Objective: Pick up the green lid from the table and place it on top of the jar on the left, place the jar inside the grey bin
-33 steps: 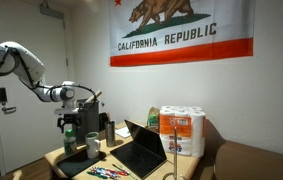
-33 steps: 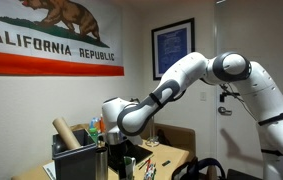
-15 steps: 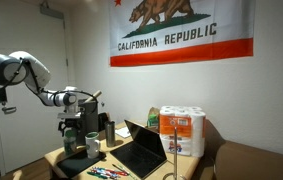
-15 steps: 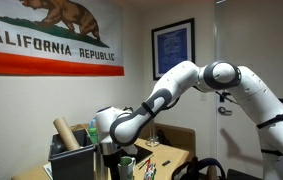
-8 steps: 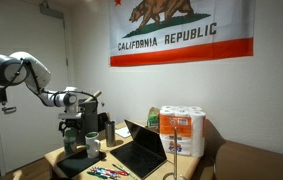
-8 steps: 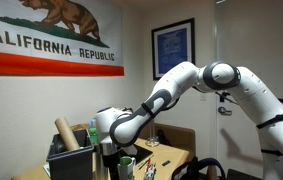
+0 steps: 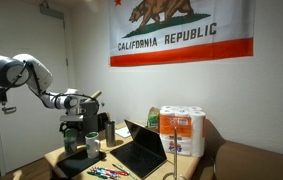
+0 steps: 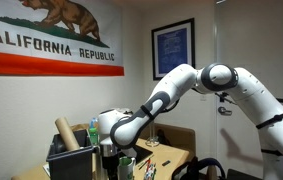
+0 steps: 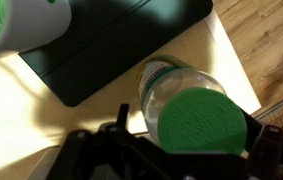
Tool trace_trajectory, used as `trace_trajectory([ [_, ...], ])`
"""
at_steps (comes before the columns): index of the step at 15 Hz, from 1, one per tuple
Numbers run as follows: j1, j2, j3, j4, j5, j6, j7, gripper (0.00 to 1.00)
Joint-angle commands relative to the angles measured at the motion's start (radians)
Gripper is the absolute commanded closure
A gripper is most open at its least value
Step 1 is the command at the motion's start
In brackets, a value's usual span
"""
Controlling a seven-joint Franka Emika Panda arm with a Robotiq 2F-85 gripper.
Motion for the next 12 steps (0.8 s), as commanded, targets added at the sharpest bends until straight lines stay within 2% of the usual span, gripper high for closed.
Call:
trace_trajectory([
  [1,-0.027,-0.010,0.023,-0.036,0.031,0.050,-0.030,0.34],
  [3,-0.031,-0.017,0.025,-0.043,0.037,0.062,-0.028,0.47],
  [6,-0.036,-0.029,0.030,-0.062,0.043,0.076,-0.029,0.48],
  [12,-0.050,-0.099,0.031,-0.116,0.055,0.030,-0.014,0.48],
])
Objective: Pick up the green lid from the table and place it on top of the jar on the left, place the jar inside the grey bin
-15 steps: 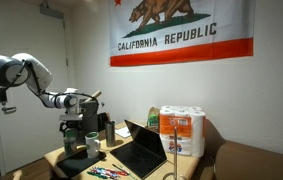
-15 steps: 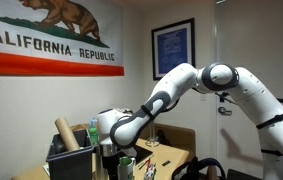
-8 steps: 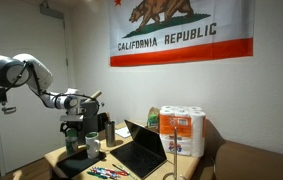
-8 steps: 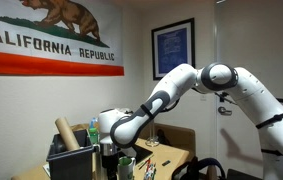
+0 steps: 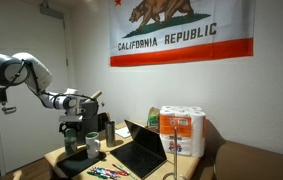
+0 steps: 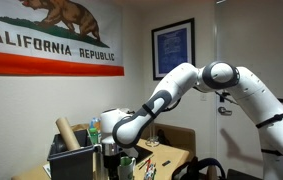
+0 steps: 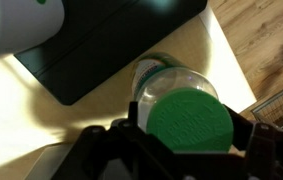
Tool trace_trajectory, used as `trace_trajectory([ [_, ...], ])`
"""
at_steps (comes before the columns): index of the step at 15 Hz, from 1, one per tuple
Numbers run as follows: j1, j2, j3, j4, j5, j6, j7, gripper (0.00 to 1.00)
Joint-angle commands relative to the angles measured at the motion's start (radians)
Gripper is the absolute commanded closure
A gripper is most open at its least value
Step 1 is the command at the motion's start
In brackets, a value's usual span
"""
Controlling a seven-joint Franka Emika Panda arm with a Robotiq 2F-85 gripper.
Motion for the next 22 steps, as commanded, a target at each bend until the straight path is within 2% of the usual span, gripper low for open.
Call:
trace_trajectory([
  [1,-0.028,-0.085,0.010,-0.079,0.027,-0.020,-0.008,0.48],
  [5,-0.042,-0.156,0.010,-0.092,0.048,-0.090,-0.011,0.48],
  [13,-0.053,-0.366,-0.026,-0.027,0.032,-0.409,-0.005,0.48],
  [18,-0.038,-0.451,-0.052,0.111,-0.015,-0.523,0.017,0.48],
  [22,-0.019,-0.417,-0.053,0.288,-0.072,-0.566,0.029,0.48],
])
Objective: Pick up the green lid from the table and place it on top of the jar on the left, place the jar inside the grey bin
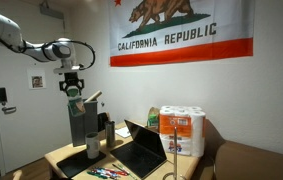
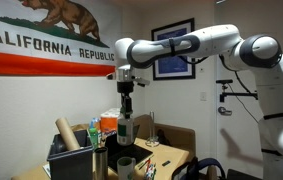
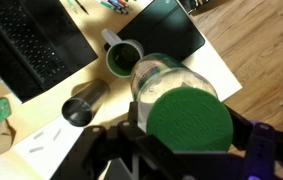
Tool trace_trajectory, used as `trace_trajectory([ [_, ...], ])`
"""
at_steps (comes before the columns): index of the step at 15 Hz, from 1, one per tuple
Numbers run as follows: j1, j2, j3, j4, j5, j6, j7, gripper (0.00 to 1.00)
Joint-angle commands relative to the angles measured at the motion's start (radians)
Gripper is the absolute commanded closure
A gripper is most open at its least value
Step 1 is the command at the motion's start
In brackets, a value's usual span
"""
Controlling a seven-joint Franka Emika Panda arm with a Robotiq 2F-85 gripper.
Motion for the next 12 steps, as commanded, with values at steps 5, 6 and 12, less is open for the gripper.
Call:
trace_trajectory([
  [5,0.079,0.156,0.002,0.375,-0.107,-0.049,0.034,0.48],
  [6,0.097,0.184,0.004,0.423,-0.114,-0.045,0.036,0.48],
  [12,0.203,0.305,0.014,0.573,-0.115,0.025,0.093,0.48],
])
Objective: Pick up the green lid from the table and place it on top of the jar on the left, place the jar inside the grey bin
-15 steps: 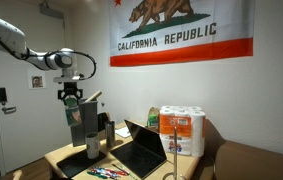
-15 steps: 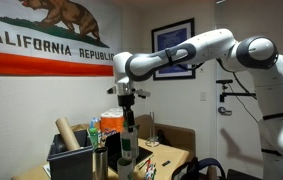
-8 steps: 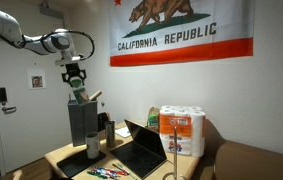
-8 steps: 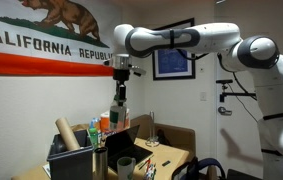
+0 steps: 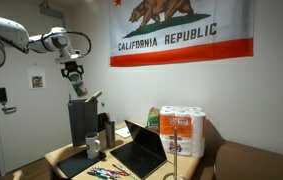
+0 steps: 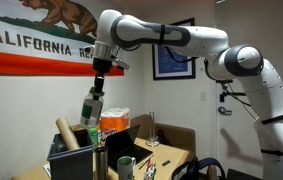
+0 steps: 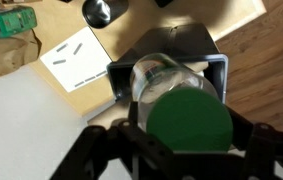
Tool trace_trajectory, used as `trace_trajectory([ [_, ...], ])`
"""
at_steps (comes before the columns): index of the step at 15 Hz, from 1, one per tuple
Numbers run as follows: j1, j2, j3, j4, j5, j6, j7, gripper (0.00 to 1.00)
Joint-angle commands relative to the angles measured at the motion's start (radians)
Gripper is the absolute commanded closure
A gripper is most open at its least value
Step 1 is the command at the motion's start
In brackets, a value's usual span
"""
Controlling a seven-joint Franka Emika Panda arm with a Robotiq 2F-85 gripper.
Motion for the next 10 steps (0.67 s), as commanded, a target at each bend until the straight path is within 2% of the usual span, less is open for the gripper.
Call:
trace_trajectory([
  [1,0.056,0.086,0.005,0.104,-0.023,0.041,0.052,0.48],
  [6,0.104,0.139,-0.009,0.114,-0.024,0.034,0.098,0.48],
  [10,0.093,0.157,-0.018,0.089,-0.016,0.048,0.111,0.48],
])
